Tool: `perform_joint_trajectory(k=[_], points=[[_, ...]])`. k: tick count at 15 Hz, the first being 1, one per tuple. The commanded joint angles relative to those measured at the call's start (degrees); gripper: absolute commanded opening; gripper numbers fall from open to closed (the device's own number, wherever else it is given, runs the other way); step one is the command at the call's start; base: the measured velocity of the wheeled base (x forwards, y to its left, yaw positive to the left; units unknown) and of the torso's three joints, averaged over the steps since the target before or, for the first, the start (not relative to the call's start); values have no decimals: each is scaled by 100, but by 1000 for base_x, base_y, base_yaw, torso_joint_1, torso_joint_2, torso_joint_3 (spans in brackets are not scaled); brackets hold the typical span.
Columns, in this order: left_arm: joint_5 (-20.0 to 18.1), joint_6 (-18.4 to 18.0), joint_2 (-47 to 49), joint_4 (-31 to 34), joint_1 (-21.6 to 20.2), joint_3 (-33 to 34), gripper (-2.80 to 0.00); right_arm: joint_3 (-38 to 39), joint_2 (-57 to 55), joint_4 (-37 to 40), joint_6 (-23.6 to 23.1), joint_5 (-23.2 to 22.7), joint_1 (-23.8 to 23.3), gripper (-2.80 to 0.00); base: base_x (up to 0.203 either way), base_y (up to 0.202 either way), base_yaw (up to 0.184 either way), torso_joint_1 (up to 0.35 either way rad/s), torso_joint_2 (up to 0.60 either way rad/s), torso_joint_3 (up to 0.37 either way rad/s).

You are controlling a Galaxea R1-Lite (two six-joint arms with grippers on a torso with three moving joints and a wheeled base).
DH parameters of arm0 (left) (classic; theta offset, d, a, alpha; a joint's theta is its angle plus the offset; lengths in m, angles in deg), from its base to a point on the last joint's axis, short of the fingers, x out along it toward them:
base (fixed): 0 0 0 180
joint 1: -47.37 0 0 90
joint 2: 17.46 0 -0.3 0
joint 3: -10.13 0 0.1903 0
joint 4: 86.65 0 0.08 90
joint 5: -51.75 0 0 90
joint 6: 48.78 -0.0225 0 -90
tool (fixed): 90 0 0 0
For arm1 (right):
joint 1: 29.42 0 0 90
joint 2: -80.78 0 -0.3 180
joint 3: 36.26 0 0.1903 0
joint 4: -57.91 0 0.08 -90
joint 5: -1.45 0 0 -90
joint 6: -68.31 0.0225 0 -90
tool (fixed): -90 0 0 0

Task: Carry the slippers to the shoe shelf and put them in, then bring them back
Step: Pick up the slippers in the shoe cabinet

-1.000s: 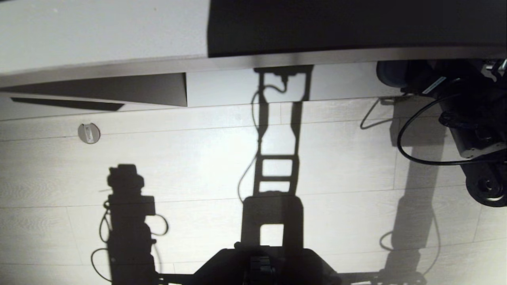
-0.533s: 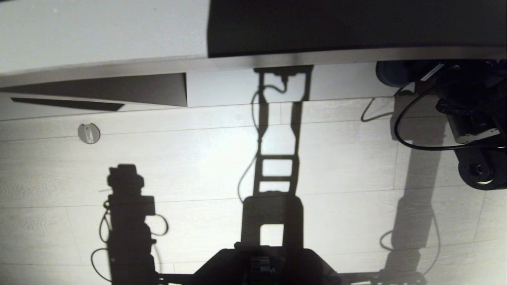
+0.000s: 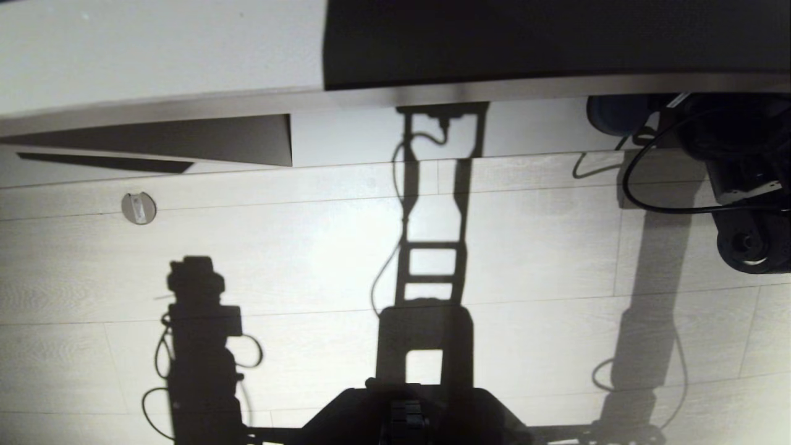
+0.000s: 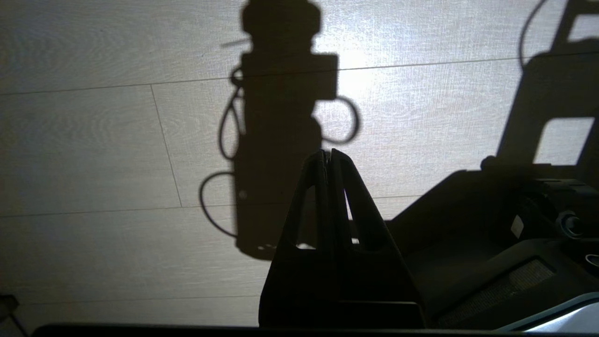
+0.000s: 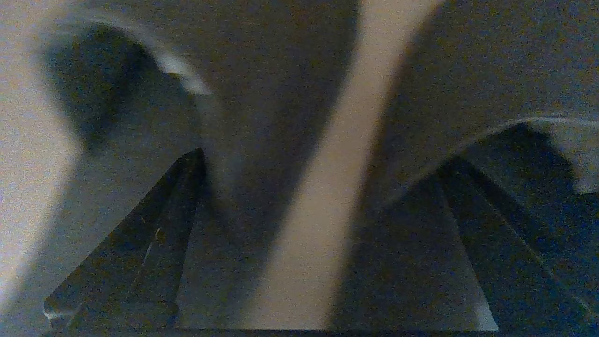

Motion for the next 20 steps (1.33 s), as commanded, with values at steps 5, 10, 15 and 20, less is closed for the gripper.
perform_joint_trajectory(k=[5, 10, 15, 20], points=[[0, 2, 2, -5, -1, 1, -280, -175, -216, -28, 11, -133, -380, 0, 0, 0, 0, 0, 0, 0], [0, 2, 2, -5, -1, 1, -280, -192, -260, 94, 38, -142, -467, 0, 0, 0, 0, 0, 0, 0], [0, 2, 2, -5, -1, 1, -280, -817, -345, 329, 25, -214, -459, 0, 0, 0, 0, 0, 0, 0], [0, 2, 2, -5, -1, 1, -280, -1423, -596, 600, 32, -234, -432, 0, 0, 0, 0, 0, 0, 0]])
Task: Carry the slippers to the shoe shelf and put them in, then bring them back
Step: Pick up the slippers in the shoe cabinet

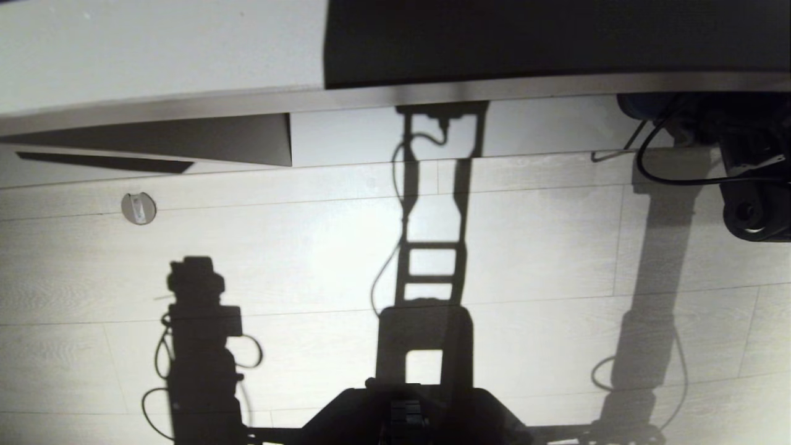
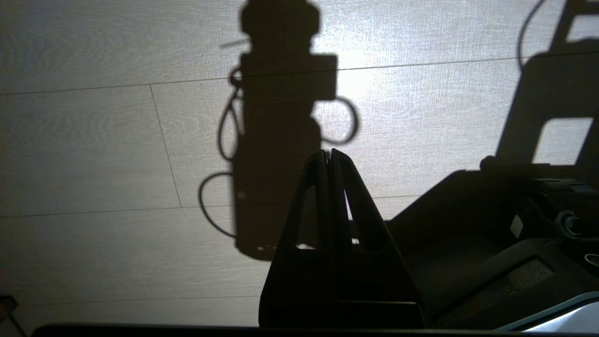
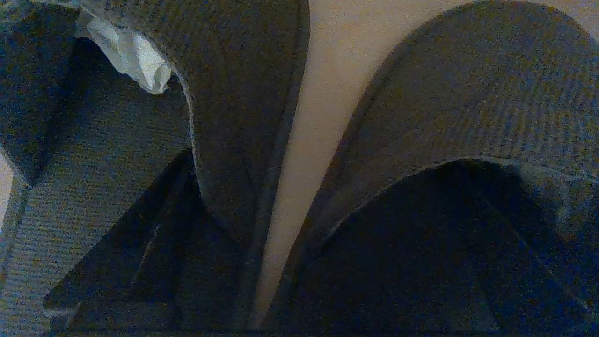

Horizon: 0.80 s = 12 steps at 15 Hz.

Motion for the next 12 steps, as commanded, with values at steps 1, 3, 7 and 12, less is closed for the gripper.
perform_joint_trajectory(k=[1, 3, 7, 12], points=[[0, 2, 2, -2, -1, 1, -280, -319, -169, 67, 8, 9, 7, 0, 0, 0, 0, 0, 0, 0], [0, 2, 2, -2, -1, 1, -280, -415, -201, 179, 21, 12, 7, 0, 0, 0, 0, 0, 0, 0], [0, 2, 2, -2, -1, 1, -280, -366, -161, 154, 25, 14, 1, 0, 0, 0, 0, 0, 0, 0], [0, 2, 2, -2, -1, 1, -280, -251, -98, 170, 10, 3, 7, 0, 0, 0, 0, 0, 0, 0]])
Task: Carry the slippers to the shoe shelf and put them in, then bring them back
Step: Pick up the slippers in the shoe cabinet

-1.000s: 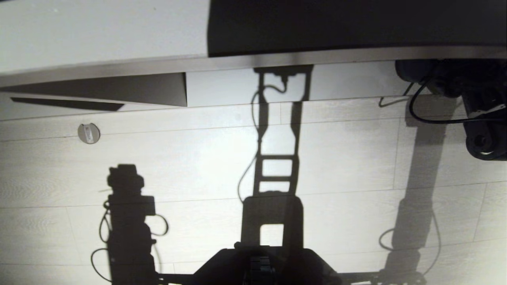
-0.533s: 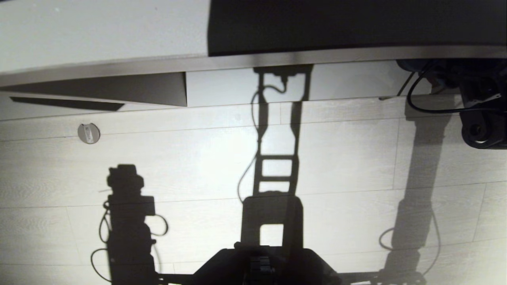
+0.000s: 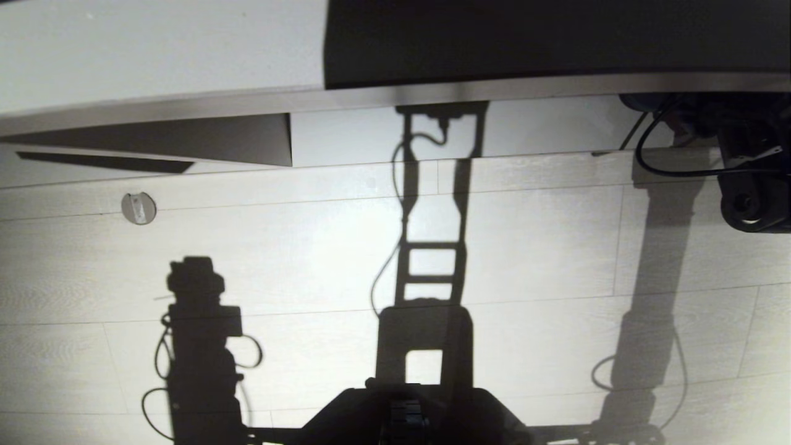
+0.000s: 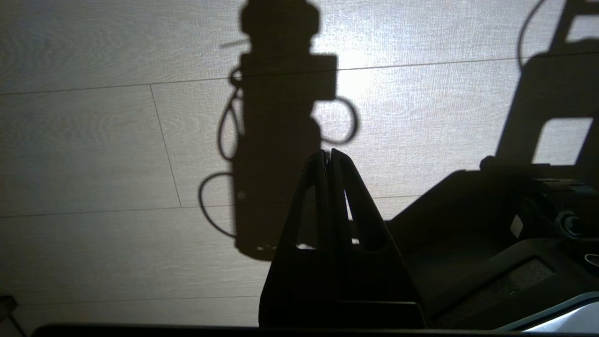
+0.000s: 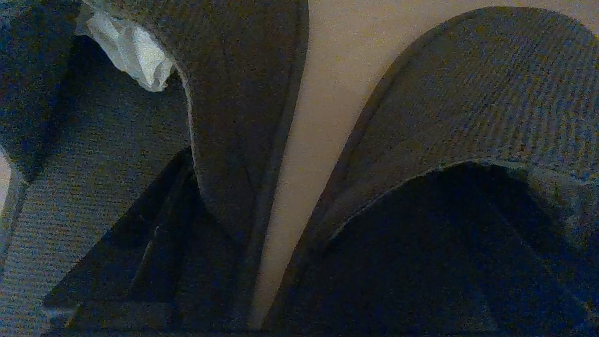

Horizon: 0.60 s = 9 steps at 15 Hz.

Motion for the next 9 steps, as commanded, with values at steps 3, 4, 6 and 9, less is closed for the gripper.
perform_joint_trajectory(k=[3, 4, 6, 9], points=[[2, 2, 2, -2, -1, 1, -280, 69, 86, -34, 1, 9, 0, 0, 0, 0, 0, 0, 0, 0], [2, 2, 2, -2, -1, 1, -280, 102, 89, -26, -2, 4, 4, 0, 0, 0, 0, 0, 0, 0], [2, 2, 2, -2, -1, 1, -280, 111, 102, -34, -20, 4, 4, -280, 0, 0, 0, 0, 0, 0], [2, 2, 2, -2, -1, 1, -280, 181, 160, -26, -20, 4, 4, -280, 0, 0, 0, 0, 0, 0]])
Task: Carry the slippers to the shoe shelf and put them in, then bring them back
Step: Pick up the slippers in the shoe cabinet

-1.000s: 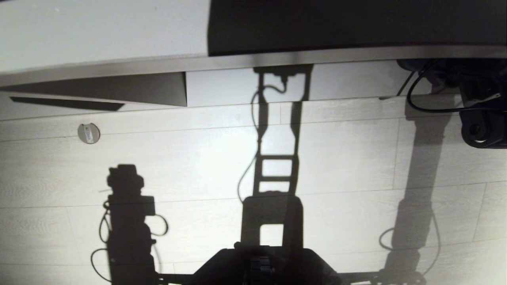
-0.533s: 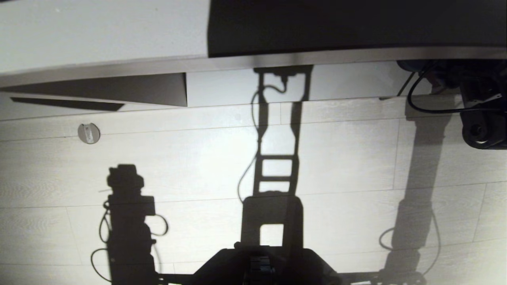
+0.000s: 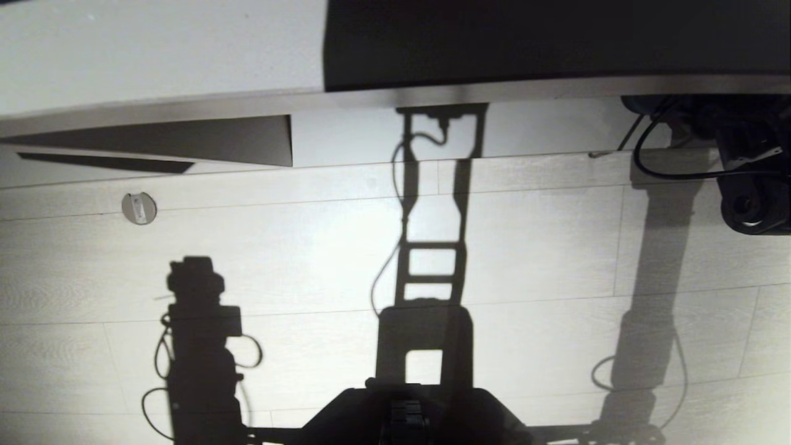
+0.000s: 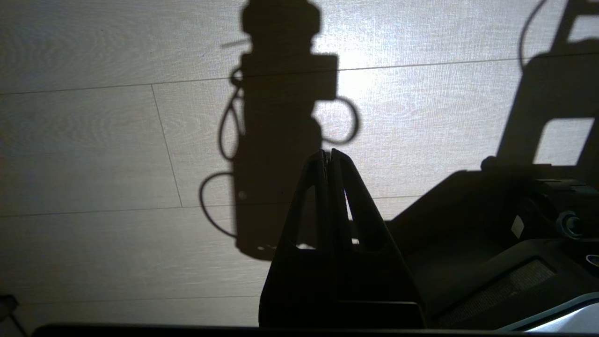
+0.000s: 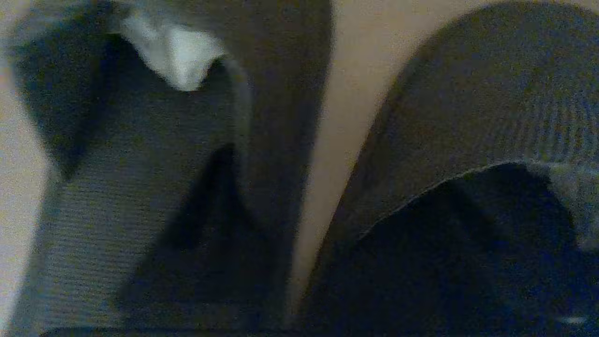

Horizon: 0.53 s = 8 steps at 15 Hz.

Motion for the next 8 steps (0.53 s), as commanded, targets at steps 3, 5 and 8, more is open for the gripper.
perform_joint_trajectory(k=[3, 5, 8], points=[[0, 2, 2, -4, -1, 1, -280, 92, 114, -37, 9, 34, 7, -280, 0, 0, 0, 0, 0, 0], [0, 2, 2, -4, -1, 1, -280, 251, 340, -24, 28, 40, 13, -280, 0, 0, 0, 0, 0, 0], [0, 2, 2, -4, -1, 1, -280, 486, 543, -32, 42, 41, 31, -280, 0, 0, 0, 0, 0, 0]])
